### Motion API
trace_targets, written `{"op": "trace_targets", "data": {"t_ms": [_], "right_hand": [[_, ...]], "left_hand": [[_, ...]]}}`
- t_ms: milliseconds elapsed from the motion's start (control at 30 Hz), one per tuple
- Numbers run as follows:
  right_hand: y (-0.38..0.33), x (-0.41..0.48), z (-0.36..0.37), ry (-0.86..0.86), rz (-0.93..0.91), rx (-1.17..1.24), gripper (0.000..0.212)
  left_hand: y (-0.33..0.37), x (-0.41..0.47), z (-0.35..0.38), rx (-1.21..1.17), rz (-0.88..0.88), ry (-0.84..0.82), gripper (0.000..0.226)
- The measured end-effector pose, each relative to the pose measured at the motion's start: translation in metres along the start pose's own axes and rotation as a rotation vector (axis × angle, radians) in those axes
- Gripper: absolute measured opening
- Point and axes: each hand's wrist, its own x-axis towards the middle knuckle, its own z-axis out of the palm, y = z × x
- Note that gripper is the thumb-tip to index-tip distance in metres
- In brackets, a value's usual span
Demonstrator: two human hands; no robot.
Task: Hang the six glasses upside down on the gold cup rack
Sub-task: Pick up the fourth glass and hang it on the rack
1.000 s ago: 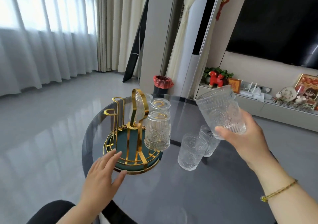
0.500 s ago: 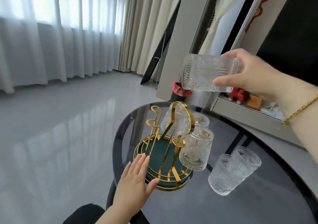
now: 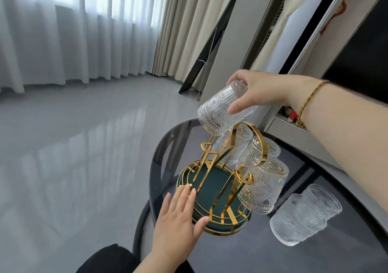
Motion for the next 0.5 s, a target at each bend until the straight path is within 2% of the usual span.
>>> {"op": "trace_targets", "data": {"t_ms": [100, 200, 233, 300, 500], "right_hand": [[-0.005, 0.015, 0.01, -0.045, -0.006, -0.108, 0.078], [-0.009, 0.027, 0.023, -0.096, -0.024, -0.175, 0.081], [-0.009, 0.029, 0.028, -0.123, -0.025, -0.198, 0.081], [-0.008, 0.032, 0.04, -0.175, -0.019, -0.23, 0.08], [-0.006, 0.038, 0.066, -0.252, -0.074, -0.284, 0.078]], "left_hand": [[0.002, -0.001, -0.001, -0.019, 0.002, -0.006, 0.1], [0.003, -0.002, -0.006, -0.02, -0.009, 0.044, 0.104], [0.003, -0.003, -0.011, 0.032, -0.008, 0.035, 0.101], [0.006, -0.006, -0.022, -0.032, -0.059, -0.075, 0.085], [0.007, -0.004, -0.021, -0.03, -0.016, -0.043, 0.079]]}}
